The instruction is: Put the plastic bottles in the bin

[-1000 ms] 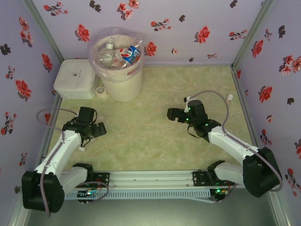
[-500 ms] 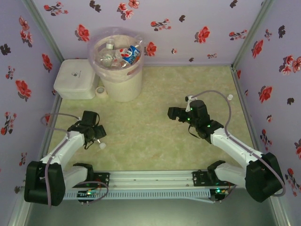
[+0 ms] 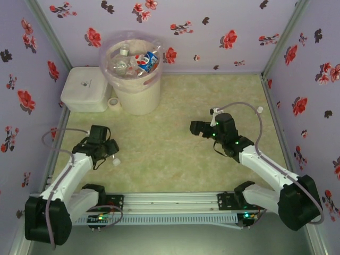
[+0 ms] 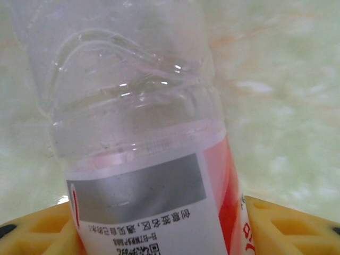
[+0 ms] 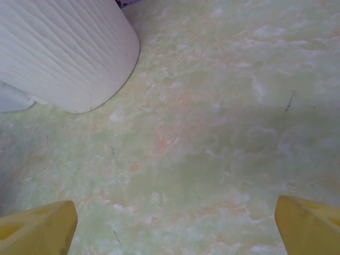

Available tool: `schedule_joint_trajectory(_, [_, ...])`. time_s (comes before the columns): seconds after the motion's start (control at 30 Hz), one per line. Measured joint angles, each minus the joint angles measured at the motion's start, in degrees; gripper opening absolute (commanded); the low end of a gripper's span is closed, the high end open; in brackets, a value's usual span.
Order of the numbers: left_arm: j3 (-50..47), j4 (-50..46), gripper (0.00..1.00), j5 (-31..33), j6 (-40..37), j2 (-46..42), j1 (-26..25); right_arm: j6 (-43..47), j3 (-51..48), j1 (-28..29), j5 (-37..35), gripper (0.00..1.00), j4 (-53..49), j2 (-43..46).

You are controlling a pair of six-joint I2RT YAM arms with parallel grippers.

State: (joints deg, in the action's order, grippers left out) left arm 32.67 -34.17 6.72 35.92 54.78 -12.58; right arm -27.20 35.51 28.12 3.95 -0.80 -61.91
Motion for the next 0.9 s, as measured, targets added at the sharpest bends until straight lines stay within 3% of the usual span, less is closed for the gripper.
schedule_joint_trajectory(0.17, [4.4, 2.9, 0.41, -5.8, -1.5, -2.5, -6.7, -1.4, 1.5, 0.0, 1.3, 1.00, -1.2, 2.3])
schedule_joint_trajectory(0.5, [3.3, 26.3, 0.26, -17.7, -9.2, -2.9, -22.9, -3.4, 11.1, 0.4, 11.0, 0.95, -1.6, 1.5])
schedule_joint_trajectory(0.67, [2.7, 34.2, 0.25, -20.5, -11.4, 0.3, -27.5, -3.9, 16.8, 2.7, 17.4, 0.95, -1.7, -4.7])
schedule_joint_trajectory(0.9, [2.7, 37.7, 0.22, -22.7, -14.1, 1.2, -30.2, -3.7, 21.4, 6.9, 22.1, 1.00, -2.1, -12.6])
